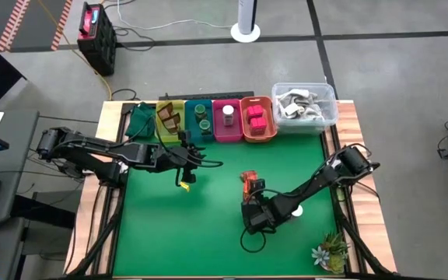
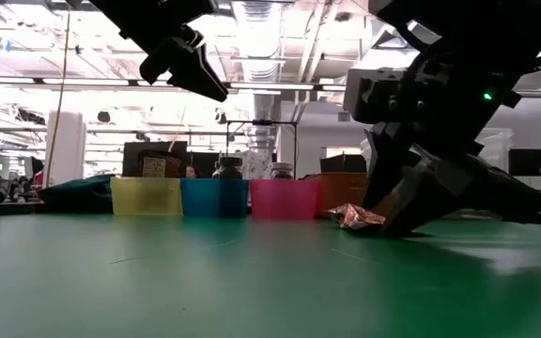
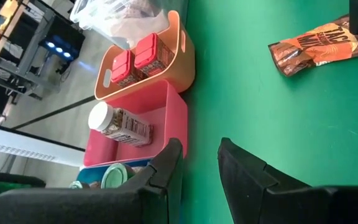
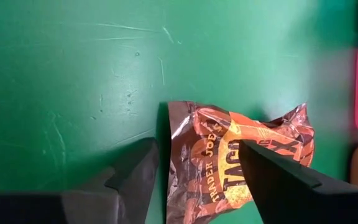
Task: Sort spices by type
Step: Put the orange spice pack into the yellow bin, then put the white spice seasoning bottle into the pink bin
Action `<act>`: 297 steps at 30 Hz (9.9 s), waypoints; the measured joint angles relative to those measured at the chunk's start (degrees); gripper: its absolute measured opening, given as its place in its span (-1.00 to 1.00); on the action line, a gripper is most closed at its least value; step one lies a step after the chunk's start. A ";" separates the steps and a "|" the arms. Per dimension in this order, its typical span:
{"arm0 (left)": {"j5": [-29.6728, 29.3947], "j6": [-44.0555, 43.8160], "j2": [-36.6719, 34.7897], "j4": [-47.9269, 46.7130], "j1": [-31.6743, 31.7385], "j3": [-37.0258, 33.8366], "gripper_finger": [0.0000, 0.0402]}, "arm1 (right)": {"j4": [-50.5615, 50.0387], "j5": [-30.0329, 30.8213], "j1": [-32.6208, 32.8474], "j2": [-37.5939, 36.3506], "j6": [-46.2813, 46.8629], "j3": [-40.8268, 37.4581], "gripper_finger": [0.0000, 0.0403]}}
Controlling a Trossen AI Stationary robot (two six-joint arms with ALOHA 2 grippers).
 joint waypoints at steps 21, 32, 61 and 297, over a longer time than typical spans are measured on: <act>-0.28 0.14 0.01 -1.99 -0.02 0.00 -0.52 | -1.72 -0.33 -1.47 -0.20 -3.05 0.52 -0.93; 18.66 0.41 1.85 7.50 -0.39 0.09 -0.52 | -15.33 0.24 -2.68 -9.73 -6.37 7.11 -0.94; 18.42 -2.27 19.01 38.74 -0.21 0.26 0.04 | -6.86 -7.90 -13.75 -20.09 -8.51 7.23 -0.92; 5.07 -9.20 -25.81 28.73 5.53 -24.22 0.06 | -40.74 -28.95 12.39 -24.85 42.06 5.86 0.24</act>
